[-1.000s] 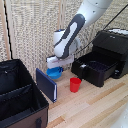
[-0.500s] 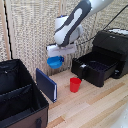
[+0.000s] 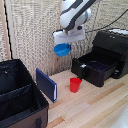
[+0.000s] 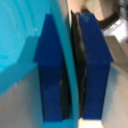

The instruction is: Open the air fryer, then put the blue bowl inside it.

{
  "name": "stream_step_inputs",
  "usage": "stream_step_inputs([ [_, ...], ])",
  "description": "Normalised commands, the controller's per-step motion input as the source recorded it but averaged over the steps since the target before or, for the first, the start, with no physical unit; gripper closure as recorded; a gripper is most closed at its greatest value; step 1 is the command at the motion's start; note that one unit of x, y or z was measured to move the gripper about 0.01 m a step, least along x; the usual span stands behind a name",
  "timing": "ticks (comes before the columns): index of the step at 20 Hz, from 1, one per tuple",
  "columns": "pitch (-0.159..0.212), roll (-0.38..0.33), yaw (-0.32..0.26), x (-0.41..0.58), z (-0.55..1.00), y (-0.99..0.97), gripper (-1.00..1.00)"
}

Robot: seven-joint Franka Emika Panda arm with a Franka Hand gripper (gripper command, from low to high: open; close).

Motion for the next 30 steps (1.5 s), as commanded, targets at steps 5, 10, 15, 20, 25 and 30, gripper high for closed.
stream_step_inputs([
  [5, 0.024, 0.000, -0.296, 0.000, 0.37, -0.38, 1.00],
  [10, 0.000, 0.000, -0.263, 0.013, 0.21, -0.47, 1.00],
  [15, 0.000, 0.000, -0.235, 0.030, 0.15, -0.54, 1.00],
  [20, 0.011, 0.000, -0.203, 0.005, 0.01, -0.64, 1.00],
  [25, 0.069, 0.000, -0.191, 0.023, -0.14, -0.66, 1.00],
  [30, 0.125, -0.013, -0.137, 0.091, -0.37, -0.59, 1.00],
])
